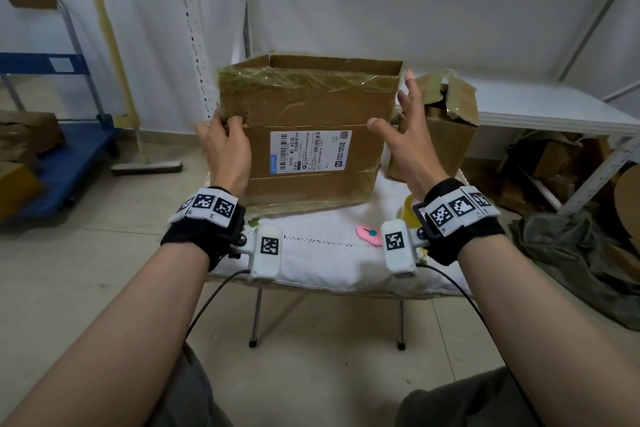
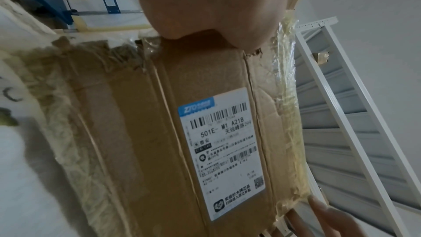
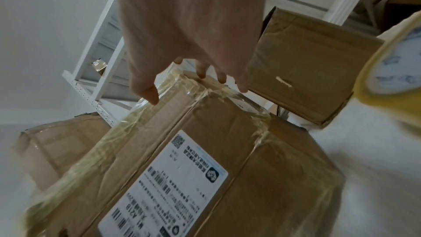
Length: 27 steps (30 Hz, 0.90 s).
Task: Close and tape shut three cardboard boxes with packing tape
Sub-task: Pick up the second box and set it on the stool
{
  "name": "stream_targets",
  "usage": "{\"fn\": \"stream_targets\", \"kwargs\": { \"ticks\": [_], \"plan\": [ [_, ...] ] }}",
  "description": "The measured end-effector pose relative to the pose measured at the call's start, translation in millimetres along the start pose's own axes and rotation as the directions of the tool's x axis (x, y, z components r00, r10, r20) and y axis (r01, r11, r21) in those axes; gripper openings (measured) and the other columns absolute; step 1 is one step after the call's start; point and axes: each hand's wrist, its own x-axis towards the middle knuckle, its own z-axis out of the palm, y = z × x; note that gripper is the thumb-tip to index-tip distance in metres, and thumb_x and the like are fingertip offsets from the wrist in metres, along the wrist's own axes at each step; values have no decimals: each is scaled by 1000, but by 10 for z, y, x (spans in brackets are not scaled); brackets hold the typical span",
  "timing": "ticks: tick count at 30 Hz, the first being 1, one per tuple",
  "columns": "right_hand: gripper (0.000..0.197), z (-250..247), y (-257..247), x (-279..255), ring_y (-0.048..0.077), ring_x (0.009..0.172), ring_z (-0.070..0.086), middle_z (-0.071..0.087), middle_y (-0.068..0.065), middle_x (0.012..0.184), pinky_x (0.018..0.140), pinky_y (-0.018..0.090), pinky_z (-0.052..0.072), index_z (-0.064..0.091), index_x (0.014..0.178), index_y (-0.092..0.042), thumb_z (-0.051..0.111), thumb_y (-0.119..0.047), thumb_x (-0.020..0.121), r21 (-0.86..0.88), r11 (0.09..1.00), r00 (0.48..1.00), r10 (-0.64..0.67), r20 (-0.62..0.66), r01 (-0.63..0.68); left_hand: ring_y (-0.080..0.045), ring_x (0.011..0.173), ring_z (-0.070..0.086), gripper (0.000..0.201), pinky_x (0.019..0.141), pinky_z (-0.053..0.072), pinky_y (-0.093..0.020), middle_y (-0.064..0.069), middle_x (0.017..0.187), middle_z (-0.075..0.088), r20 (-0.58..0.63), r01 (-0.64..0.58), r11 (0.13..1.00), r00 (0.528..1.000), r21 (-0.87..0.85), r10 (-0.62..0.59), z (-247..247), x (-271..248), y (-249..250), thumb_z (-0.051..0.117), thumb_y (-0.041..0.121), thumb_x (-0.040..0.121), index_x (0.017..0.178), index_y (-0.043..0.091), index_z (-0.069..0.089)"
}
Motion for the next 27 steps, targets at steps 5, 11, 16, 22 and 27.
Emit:
{"fn": "stream_targets", "kwargs": {
  "ticks": [5,11,16,22,27],
  "plan": [
    [88,-8,28,49,20,145,35,33,-1,159,119,54,33,23,157,-44,75,-35,87,-52,999,1000,4,-28,-5,-19,111,47,17,111,36,-39,-3,117,37,-13,32,999,999,-17,-32,-28,28,-7,37,27,102,106,25,53],
    [95,-126,-58,149,16,155,13,12,-6,170,121,44,18,11,160,-37,75,-30,90,-135,983,992,-129,-6,127,-15,109,45,12,108,37,-34,-3,118,40,-17,9,1000,1000,-28,-10,-43,16,-21,40,25,101,101,29,51],
    [53,-112,-42,143,14,142,30,32,-3,155,118,43,28,48,129,-32,79,-35,85,-173,979,994,-103,47,109,-18,106,47,14,105,40,-35,-6,116,39,-25,-8,1000,1000,-15,7,-34,14,-15,40,23,101,95,25,53],
    [43,-30,-107,111,21,137,45,42,-6,144,109,51,46,45,93,-33,81,-46,75,-90,988,992,-129,11,129,-21,107,45,27,112,35,-38,-6,115,34,-38,-33,999,999,1,33,-13,6,-16,33,31,106,105,19,58],
    [37,-9,-207,89,5,119,63,67,-6,120,101,33,53,41,93,-23,77,-12,87,55,979,980,-197,-11,197,-18,106,44,38,104,30,-25,-5,118,31,-48,-47,998,998,-30,45,-14,30,15,28,26,106,138,28,49]
  ]
}}
